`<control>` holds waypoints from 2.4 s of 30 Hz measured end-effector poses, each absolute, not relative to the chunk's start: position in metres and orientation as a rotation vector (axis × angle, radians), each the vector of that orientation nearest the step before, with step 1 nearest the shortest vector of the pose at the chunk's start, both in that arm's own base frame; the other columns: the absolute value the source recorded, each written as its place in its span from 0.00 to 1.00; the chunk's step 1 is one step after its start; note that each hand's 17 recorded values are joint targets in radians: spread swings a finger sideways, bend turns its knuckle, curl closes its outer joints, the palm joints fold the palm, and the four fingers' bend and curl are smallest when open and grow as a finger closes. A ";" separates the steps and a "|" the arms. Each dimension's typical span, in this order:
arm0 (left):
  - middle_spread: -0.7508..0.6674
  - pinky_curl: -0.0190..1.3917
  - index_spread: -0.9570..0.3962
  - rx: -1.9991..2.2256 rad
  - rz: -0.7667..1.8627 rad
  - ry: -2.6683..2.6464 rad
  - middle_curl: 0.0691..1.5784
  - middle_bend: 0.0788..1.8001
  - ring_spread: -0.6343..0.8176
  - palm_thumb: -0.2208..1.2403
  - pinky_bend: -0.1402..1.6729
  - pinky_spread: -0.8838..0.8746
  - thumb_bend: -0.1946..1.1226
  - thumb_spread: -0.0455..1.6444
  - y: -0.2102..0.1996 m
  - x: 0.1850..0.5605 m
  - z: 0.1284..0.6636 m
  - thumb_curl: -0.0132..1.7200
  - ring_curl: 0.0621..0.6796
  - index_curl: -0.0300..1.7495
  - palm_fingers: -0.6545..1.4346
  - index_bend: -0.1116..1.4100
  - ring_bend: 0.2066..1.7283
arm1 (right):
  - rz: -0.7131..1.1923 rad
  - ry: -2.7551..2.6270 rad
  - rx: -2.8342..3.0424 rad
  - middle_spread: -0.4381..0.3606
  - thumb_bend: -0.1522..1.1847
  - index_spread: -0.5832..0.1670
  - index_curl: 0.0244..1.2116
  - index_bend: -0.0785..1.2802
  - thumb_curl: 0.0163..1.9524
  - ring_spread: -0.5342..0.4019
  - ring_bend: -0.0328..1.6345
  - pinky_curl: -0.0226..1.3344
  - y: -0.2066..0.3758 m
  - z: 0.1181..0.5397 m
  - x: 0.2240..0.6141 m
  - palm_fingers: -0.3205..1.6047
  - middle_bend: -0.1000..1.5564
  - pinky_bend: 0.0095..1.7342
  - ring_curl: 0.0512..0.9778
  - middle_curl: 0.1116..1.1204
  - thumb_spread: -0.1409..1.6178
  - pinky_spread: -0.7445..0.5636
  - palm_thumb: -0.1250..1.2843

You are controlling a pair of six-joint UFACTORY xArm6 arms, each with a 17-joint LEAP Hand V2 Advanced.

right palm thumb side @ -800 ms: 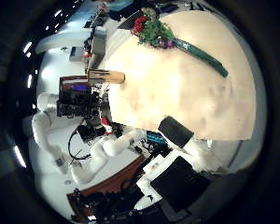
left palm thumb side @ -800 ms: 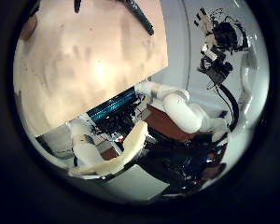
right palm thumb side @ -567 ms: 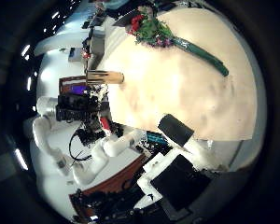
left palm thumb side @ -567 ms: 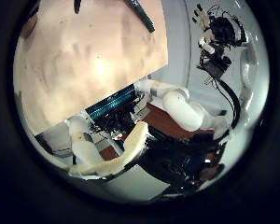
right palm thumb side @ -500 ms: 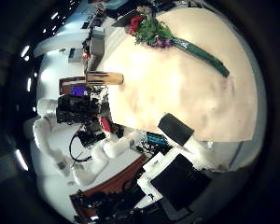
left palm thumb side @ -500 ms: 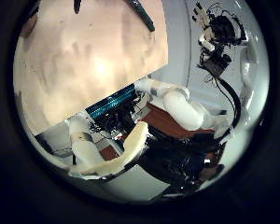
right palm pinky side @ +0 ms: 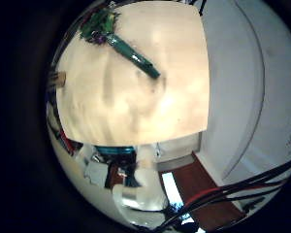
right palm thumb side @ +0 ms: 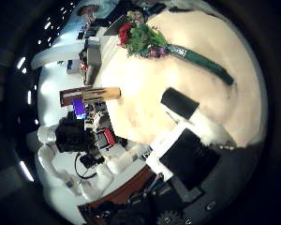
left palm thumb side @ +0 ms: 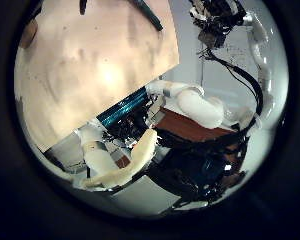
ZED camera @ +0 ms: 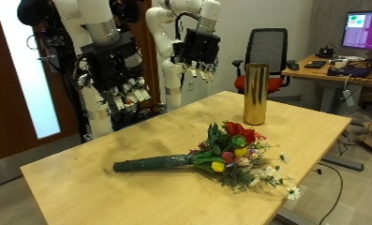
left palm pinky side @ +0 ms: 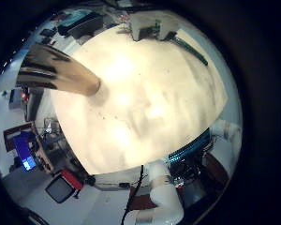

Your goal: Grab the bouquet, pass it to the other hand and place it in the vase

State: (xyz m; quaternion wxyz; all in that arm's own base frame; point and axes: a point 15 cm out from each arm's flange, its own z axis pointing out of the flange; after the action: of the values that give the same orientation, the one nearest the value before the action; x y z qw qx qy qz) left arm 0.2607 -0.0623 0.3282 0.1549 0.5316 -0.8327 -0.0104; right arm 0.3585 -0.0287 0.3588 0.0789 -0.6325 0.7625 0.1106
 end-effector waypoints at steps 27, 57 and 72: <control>0.83 0.24 0.74 1.507 -0.029 -2.380 0.16 0.07 0.87 0.37 0.21 0.87 0.12 0.57 -0.055 0.272 0.328 0.18 0.26 0.19 0.32 0.18 0.12 | 0.460 2.228 -2.041 0.52 0.10 0.48 0.08 0.19 0.20 0.42 0.62 0.35 0.019 0.279 0.325 0.14 0.26 0.67 0.36 0.29 0.67 0.43 0.59; 0.86 0.24 0.75 1.517 -0.047 -2.344 0.14 0.06 0.88 0.30 0.22 0.88 0.12 0.53 -0.058 0.277 0.328 0.19 0.25 0.19 0.31 0.18 0.13 | 0.440 2.154 -2.034 0.68 0.10 0.42 0.21 0.16 0.16 0.61 0.27 0.20 -0.004 0.312 0.362 0.21 0.21 0.22 0.18 0.16 0.58 0.82 0.26; 0.87 0.24 0.75 1.510 -0.075 -2.332 0.14 0.06 0.88 0.30 0.22 0.88 0.12 0.53 -0.070 0.282 0.323 0.19 0.25 0.19 0.31 0.18 0.13 | 0.269 2.299 -1.832 0.75 0.09 0.49 0.16 0.15 0.17 0.76 0.27 0.25 -0.059 0.218 0.405 0.15 0.17 0.32 0.21 0.17 0.64 0.82 0.44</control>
State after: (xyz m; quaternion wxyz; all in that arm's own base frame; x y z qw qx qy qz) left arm 0.2820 -0.0703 0.3232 0.1799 0.5345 -0.8254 -0.0266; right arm 0.4052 -0.0588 0.2179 0.0947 -0.6177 0.7754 0.0908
